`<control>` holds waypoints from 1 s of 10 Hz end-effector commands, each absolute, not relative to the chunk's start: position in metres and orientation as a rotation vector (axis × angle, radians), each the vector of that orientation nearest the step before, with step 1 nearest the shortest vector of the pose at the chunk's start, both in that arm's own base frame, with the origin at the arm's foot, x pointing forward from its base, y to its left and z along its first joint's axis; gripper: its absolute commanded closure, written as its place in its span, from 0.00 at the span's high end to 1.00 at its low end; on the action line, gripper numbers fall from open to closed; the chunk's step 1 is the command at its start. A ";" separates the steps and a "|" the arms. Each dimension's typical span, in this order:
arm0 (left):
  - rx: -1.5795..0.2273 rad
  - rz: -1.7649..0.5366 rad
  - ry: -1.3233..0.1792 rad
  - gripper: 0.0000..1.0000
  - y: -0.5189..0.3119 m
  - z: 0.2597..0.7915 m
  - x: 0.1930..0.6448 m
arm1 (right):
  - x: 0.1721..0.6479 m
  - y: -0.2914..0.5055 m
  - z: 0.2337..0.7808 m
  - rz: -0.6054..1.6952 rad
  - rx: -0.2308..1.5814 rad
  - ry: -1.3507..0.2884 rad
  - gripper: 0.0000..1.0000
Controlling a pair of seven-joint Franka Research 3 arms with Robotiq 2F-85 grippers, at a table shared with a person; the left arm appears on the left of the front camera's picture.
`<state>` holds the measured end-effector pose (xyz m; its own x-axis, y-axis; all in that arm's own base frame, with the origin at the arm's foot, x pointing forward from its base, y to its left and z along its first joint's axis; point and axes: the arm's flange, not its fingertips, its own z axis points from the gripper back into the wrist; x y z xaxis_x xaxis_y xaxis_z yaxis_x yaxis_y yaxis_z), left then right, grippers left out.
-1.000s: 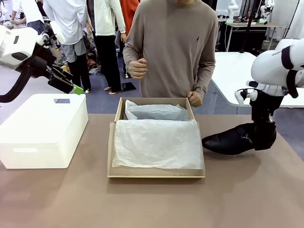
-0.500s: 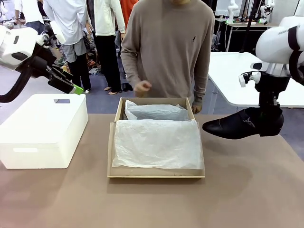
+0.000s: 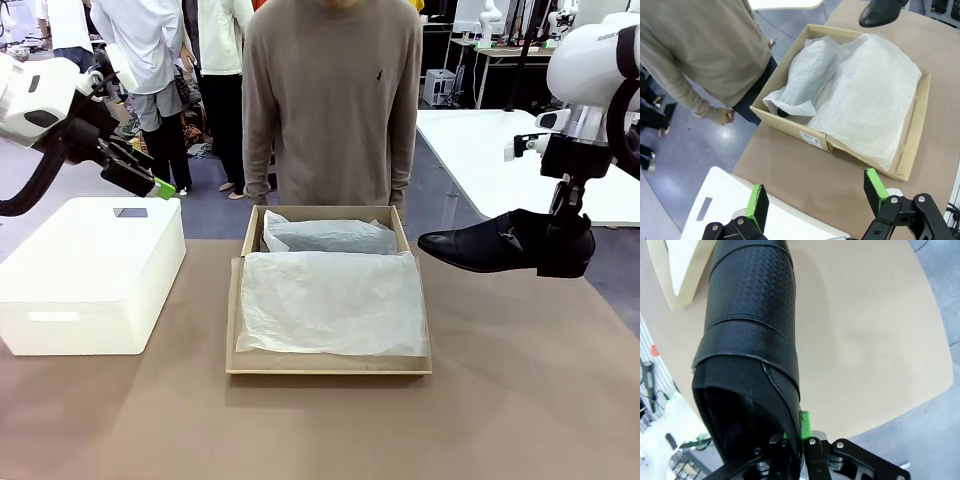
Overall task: Pack the shoes into the box.
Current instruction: Place the other shoe of the Shoes into the Shoes Box.
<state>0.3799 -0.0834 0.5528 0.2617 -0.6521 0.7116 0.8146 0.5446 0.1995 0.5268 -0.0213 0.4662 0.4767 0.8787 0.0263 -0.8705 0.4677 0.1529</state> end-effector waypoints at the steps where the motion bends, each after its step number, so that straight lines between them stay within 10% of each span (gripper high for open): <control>1: -0.235 -1.003 -0.851 1.00 -0.084 0.553 0.380 | 0.527 -0.023 0.463 1.070 0.157 0.066 0.00; 10: -0.235 -1.003 -0.851 1.00 -0.084 0.553 0.380 | 0.528 -0.004 0.510 0.716 0.143 0.005 0.00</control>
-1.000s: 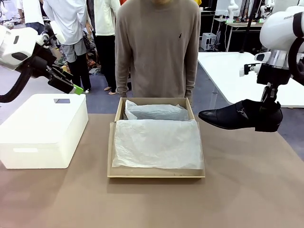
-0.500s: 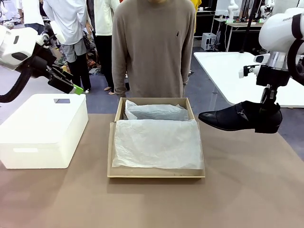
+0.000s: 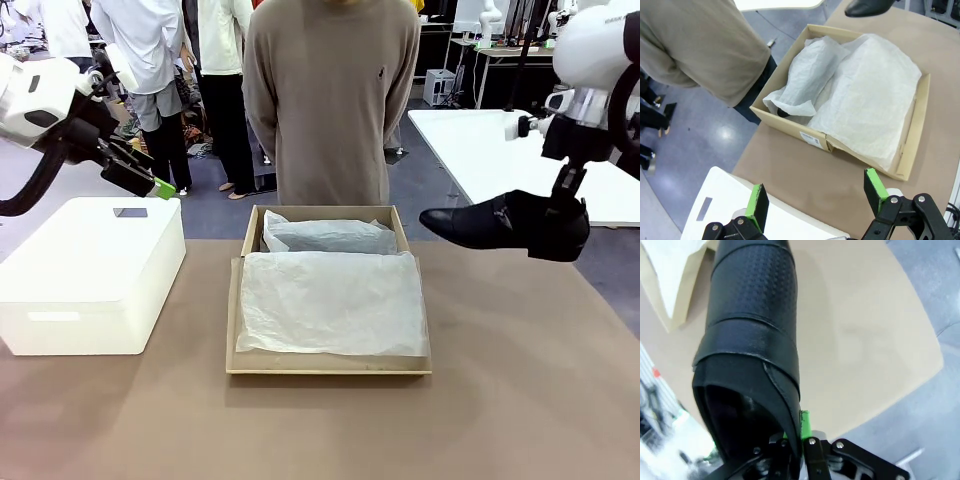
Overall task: Pack the shoes into the box.
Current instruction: Place the other shoe of the Shoes into the Shoes Box.
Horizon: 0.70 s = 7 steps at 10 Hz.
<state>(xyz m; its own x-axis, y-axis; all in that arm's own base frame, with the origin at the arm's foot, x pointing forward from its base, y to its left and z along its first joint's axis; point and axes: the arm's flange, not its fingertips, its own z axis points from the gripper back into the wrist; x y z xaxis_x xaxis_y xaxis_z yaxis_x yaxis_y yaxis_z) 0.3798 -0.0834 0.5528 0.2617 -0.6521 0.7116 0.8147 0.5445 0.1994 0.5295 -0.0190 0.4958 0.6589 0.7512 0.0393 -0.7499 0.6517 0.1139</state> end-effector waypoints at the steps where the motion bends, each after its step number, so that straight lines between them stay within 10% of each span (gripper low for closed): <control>1: -0.235 -1.003 -0.851 1.00 -0.084 0.553 0.380 | 0.526 0.005 0.516 0.623 0.153 0.001 0.00; 7: -0.235 -1.003 -0.851 1.00 -0.084 0.553 0.380 | 0.524 0.077 0.526 0.325 0.063 -0.086 0.00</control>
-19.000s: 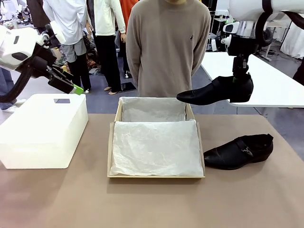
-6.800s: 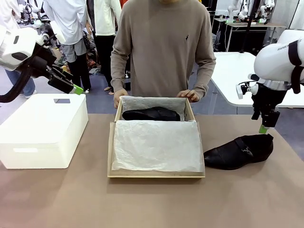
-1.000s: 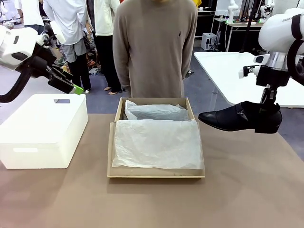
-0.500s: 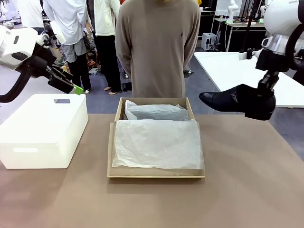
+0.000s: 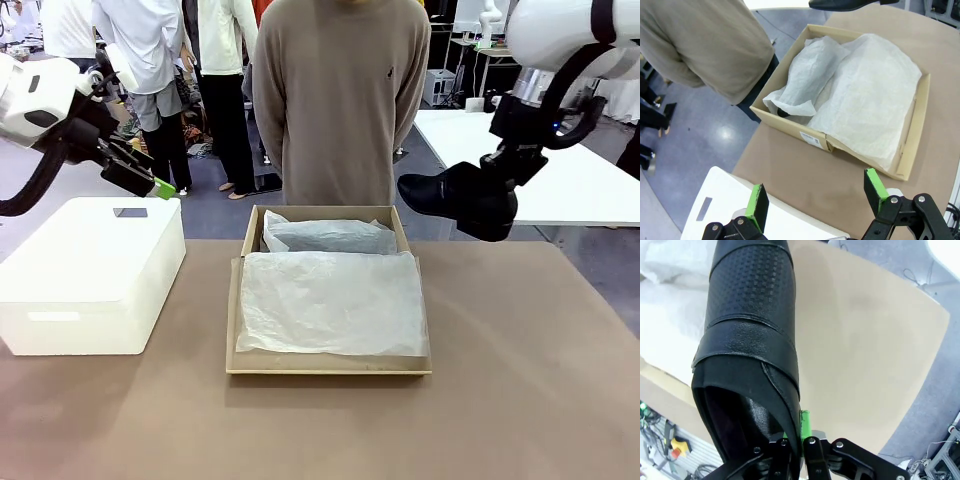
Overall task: Pack the shoes into the box.
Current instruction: Place the other shoe of the Shoes into the Shoes Box.
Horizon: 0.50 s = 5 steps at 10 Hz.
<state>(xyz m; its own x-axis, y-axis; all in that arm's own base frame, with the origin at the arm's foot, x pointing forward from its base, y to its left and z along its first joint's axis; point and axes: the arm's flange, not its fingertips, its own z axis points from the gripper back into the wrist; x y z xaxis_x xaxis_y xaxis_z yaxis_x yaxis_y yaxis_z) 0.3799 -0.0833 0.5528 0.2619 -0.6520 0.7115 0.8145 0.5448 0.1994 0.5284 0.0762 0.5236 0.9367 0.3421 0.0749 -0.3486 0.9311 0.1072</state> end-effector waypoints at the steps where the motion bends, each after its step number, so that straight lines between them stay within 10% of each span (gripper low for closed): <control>1: -0.235 -1.003 -0.851 1.00 -0.084 0.553 0.380 | 0.527 0.066 0.521 0.369 0.138 -0.036 0.00; 5: -0.235 -1.003 -0.851 1.00 -0.084 0.553 0.380 | 0.527 0.066 0.521 0.369 0.138 -0.036 0.00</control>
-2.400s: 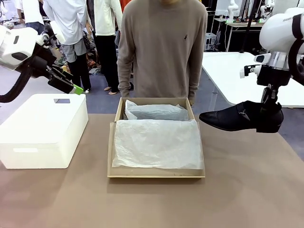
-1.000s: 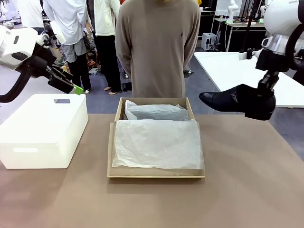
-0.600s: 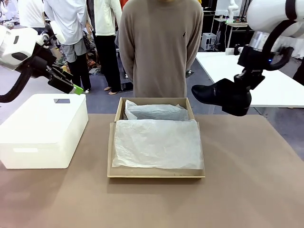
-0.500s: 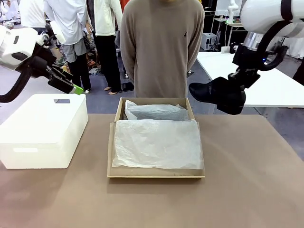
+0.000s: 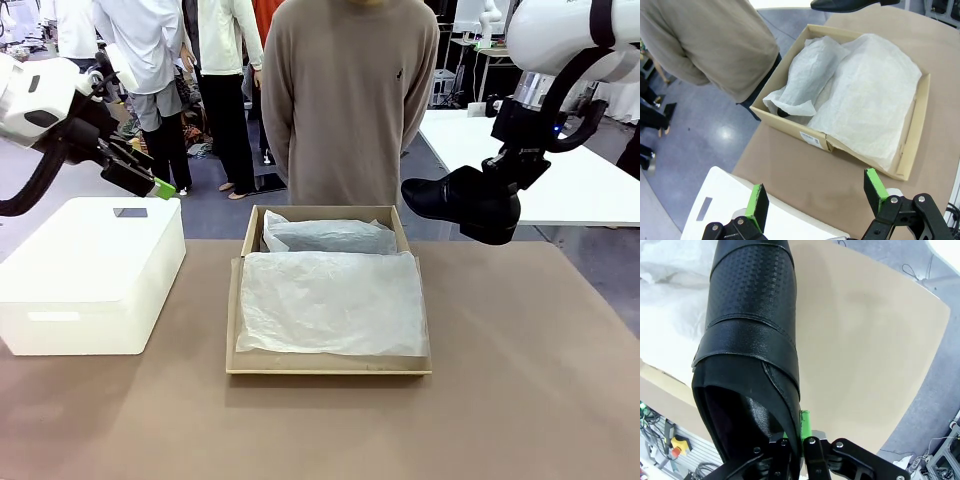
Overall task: Pack the shoes into the box.
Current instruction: Place the other shoe of the Shoes into the Shoes Box.
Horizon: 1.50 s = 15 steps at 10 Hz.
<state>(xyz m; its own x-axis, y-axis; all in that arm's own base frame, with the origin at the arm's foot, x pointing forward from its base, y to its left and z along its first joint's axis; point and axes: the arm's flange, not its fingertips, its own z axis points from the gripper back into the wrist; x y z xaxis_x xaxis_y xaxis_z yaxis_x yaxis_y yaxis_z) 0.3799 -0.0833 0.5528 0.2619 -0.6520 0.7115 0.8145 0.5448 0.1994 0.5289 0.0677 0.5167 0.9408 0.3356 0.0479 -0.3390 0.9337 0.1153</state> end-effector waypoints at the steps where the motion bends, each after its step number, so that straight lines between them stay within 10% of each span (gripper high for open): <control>1: -0.235 -1.003 -0.851 1.00 -0.084 0.553 0.380 | 0.527 0.066 0.521 0.369 0.138 -0.036 0.00; 15: -0.235 -1.003 -0.851 1.00 -0.084 0.553 0.380 | 0.509 0.166 0.534 -0.248 0.169 -0.059 0.00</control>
<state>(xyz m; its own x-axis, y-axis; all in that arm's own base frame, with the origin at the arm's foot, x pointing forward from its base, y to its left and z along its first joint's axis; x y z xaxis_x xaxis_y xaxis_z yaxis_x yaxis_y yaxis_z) 0.3799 -0.0833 0.5527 0.2621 -0.6520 0.7115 0.8145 0.5449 0.1994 0.5103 0.1712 0.5295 0.9689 -0.2452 0.0338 0.2361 0.9563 0.1724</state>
